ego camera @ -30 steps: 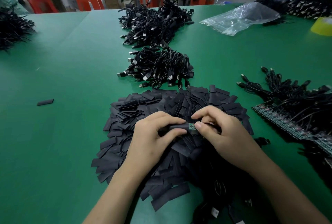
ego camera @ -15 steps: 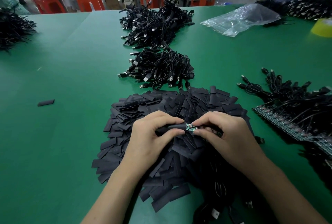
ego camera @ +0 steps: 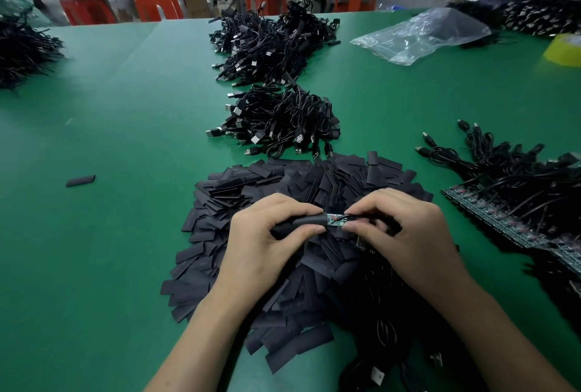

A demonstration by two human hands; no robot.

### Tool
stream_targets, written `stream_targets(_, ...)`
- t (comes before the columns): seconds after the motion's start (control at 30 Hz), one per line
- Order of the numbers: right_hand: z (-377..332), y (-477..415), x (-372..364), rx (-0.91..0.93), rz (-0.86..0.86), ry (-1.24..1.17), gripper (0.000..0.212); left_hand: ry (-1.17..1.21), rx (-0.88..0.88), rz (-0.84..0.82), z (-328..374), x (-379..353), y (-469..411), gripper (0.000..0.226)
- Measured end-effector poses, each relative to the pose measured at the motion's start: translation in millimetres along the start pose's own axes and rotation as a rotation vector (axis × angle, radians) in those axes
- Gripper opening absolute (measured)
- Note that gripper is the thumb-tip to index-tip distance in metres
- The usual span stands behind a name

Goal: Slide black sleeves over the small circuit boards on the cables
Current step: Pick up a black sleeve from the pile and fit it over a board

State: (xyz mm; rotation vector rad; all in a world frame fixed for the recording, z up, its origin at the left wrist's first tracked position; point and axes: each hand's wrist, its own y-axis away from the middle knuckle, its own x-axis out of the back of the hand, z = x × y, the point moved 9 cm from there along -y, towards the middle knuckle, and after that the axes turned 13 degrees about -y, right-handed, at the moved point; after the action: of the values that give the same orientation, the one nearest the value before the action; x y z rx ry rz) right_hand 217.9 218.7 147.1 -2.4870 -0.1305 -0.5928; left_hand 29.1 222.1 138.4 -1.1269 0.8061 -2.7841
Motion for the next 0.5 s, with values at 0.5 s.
stream_targets(0.5,-11.6,1.6,1.6,0.074,0.045,0.035,0.006,0.042,0.019,0.049,1.8,1.4,1.9,0.02)
